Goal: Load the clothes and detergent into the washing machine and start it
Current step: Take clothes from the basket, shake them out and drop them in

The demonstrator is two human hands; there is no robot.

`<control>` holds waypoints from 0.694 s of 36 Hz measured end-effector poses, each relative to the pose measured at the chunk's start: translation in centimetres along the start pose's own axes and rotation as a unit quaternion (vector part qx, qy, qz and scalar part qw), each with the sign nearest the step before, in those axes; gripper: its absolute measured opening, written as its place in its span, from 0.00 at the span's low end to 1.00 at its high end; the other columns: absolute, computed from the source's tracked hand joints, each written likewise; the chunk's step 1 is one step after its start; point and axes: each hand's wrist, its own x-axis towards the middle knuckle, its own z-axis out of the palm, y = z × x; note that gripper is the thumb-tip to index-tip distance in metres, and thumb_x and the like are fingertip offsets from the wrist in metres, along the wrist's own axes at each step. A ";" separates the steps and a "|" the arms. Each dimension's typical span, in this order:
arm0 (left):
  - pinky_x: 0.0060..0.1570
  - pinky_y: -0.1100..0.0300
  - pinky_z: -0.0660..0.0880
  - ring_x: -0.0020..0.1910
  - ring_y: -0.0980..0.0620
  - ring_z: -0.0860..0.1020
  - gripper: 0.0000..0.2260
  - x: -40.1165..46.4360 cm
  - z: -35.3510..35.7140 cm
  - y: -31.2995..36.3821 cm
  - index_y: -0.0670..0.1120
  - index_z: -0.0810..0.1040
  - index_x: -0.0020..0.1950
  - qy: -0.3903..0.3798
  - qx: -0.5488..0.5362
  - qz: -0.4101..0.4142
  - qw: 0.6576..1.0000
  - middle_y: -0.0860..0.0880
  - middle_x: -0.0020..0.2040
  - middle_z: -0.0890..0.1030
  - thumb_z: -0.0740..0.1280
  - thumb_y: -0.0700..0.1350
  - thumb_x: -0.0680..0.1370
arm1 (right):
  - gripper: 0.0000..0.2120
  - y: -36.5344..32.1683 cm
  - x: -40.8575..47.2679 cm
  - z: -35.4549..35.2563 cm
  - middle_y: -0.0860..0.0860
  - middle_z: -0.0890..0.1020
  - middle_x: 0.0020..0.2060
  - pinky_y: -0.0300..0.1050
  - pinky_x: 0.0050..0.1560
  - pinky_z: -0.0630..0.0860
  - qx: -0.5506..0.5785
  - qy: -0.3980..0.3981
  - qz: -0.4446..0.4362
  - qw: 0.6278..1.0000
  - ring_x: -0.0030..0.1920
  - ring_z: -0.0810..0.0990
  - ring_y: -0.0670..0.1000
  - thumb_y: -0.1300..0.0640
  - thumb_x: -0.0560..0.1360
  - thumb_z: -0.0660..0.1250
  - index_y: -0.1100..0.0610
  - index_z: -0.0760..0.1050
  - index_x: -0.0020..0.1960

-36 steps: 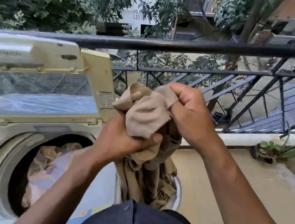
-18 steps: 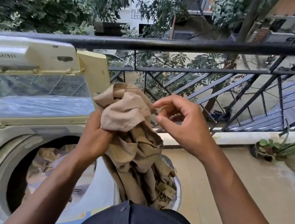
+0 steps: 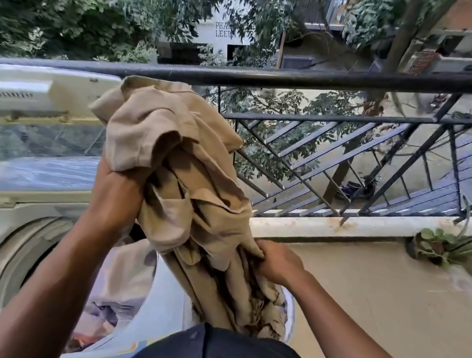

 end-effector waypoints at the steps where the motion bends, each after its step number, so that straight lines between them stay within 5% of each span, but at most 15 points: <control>1: 0.47 0.70 0.77 0.47 0.69 0.81 0.18 -0.1 0.0 0.1 0.49 0.78 0.63 -0.009 0.016 0.005 1.000 0.57 0.54 0.82 0.75 0.46 0.74 | 0.16 0.3 0.1 0.0 0.52 0.82 0.61 0.47 0.48 0.73 0.002 0.007 0.013 1.000 0.61 0.81 0.60 0.52 0.74 0.63 0.42 0.78 0.61; 3: 0.47 0.71 0.77 0.48 0.70 0.81 0.11 -0.1 -0.1 -0.2 0.56 0.81 0.56 -0.033 0.048 0.024 0.998 0.59 0.50 0.85 0.73 0.43 0.76 | 0.13 1.1 0.5 -0.1 0.54 0.83 0.59 0.46 0.46 0.72 0.010 0.034 0.037 0.999 0.58 0.82 0.61 0.54 0.76 0.61 0.47 0.81 0.56; 7: 0.47 0.65 0.80 0.44 0.68 0.80 0.20 -0.3 -0.2 -0.3 0.72 0.83 0.44 -0.080 0.124 0.034 0.988 0.66 0.42 0.85 0.69 0.43 0.76 | 0.09 2.1 0.1 -2.4 0.59 0.83 0.52 0.47 0.46 0.74 0.046 0.125 0.053 0.990 0.55 0.82 0.62 0.62 0.75 0.61 0.55 0.80 0.48; 11: 0.48 0.39 0.81 0.45 0.46 0.80 0.07 -0.3 -0.4 -1.9 0.56 0.81 0.46 -0.069 0.216 0.009 0.974 0.47 0.43 0.84 0.65 0.47 0.73 | 0.07 0.9 -2.1 -7.7 0.58 0.81 0.38 0.49 0.37 0.67 0.176 0.262 0.009 0.949 0.41 0.79 0.59 0.66 0.75 0.62 0.58 0.76 0.41; 14: 0.49 0.33 0.80 0.46 0.41 0.82 0.09 -0.6 0.2 -2.8 0.53 0.78 0.49 -0.061 0.260 -0.020 0.963 0.39 0.46 0.85 0.64 0.48 0.70 | 0.09 -1.6 -4.4 -12.3 0.56 0.84 0.37 0.46 0.34 0.70 0.276 0.319 -0.074 0.904 0.36 0.79 0.53 0.67 0.75 0.62 0.61 0.82 0.44; 17: 0.50 0.38 0.81 0.51 0.42 0.84 0.10 -0.9 1.2 -2.8 0.55 0.79 0.51 -0.098 0.288 -0.023 0.952 0.43 0.47 0.86 0.66 0.49 0.70 | 0.12 -5.3 -7.3 -16.1 0.46 0.87 0.44 0.41 0.43 0.77 0.356 0.324 -0.172 0.859 0.43 0.84 0.44 0.67 0.77 0.65 0.57 0.86 0.50; 20: 0.47 0.63 0.79 0.49 0.69 0.81 0.08 -1.5 3.0 -2.3 0.59 0.83 0.52 -0.176 0.297 0.001 0.939 0.64 0.46 0.86 0.73 0.54 0.74 | 0.10 -8.7 -9.2 -17.9 0.49 0.88 0.48 0.35 0.45 0.77 0.388 0.281 -0.274 0.834 0.47 0.85 0.43 0.67 0.79 0.66 0.60 0.86 0.54; 22: 0.43 0.77 0.72 0.48 0.78 0.78 0.11 -2.3 4.2 -1.7 0.66 0.80 0.52 -0.220 0.271 0.024 0.937 0.74 0.45 0.82 0.76 0.57 0.73 | 0.09 -10.4 -9.7 -18.1 0.50 0.88 0.47 0.36 0.46 0.78 0.385 0.262 -0.316 0.827 0.47 0.85 0.45 0.66 0.79 0.67 0.60 0.86 0.53; 25: 0.49 0.73 0.76 0.53 0.73 0.80 0.15 -2.7 5.1 -1.8 0.68 0.77 0.58 -0.218 0.237 0.034 0.946 0.71 0.52 0.82 0.76 0.60 0.73 | 0.11 -12.0 -9.7 -17.5 0.48 0.87 0.47 0.37 0.47 0.79 0.336 0.256 -0.340 0.840 0.45 0.84 0.43 0.67 0.75 0.67 0.57 0.85 0.53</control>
